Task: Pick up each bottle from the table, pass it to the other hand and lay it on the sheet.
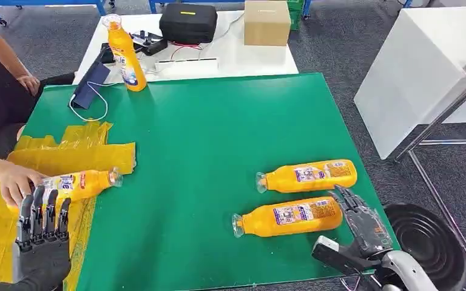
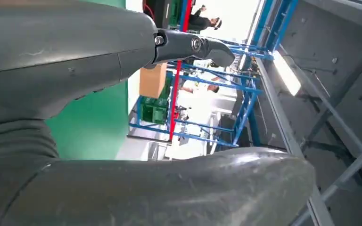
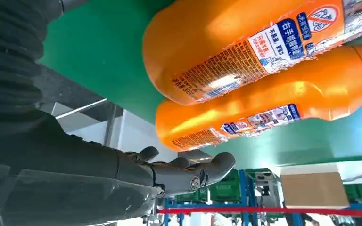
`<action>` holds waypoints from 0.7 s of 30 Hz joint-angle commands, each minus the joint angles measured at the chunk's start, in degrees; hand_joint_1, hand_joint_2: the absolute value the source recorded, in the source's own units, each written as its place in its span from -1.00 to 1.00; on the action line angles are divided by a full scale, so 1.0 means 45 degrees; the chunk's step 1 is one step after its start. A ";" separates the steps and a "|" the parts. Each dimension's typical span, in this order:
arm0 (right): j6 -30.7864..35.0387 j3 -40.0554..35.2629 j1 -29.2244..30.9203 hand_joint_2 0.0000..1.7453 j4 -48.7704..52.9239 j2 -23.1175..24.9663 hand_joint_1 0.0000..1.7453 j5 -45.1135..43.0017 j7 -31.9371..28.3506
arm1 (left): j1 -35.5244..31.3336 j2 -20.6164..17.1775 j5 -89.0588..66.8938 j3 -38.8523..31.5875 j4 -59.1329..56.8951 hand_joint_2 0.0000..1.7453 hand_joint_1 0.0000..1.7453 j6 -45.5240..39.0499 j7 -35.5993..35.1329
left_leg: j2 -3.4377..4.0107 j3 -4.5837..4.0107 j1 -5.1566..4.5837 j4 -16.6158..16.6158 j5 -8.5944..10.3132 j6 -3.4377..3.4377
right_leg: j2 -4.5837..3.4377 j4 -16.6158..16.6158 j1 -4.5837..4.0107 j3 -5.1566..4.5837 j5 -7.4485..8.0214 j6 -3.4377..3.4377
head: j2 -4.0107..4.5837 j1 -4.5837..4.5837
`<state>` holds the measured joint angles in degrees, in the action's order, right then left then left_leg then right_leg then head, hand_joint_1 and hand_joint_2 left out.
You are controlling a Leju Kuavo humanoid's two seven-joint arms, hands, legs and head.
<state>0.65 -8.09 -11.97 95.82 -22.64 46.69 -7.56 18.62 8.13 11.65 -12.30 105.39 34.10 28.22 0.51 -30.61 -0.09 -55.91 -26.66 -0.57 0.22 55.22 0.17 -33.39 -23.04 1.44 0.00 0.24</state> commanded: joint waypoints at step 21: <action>-0.2445 -0.7016 0.2854 1.00 -0.5391 -0.0596 0.86 0.2416 0.1908 | -0.1233 0.0071 0.0778 0.0233 -0.1662 -1.00 -1.00 -0.0250 -0.0362 | -0.0061 0.0148 0.0028 0.0028 -0.0014 -0.0009 | 0.0049 -0.0047 -0.0029 0.0173 -0.0019 0.0021 | 0.0000 0.0000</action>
<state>-7.58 -28.82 0.87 80.74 -20.54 54.70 -2.14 14.99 7.93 15.17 -11.98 101.83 33.77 27.45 0.58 -29.96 -0.06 -55.90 -26.82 -0.67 0.16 55.15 0.11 -32.88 -23.14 1.55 0.00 0.24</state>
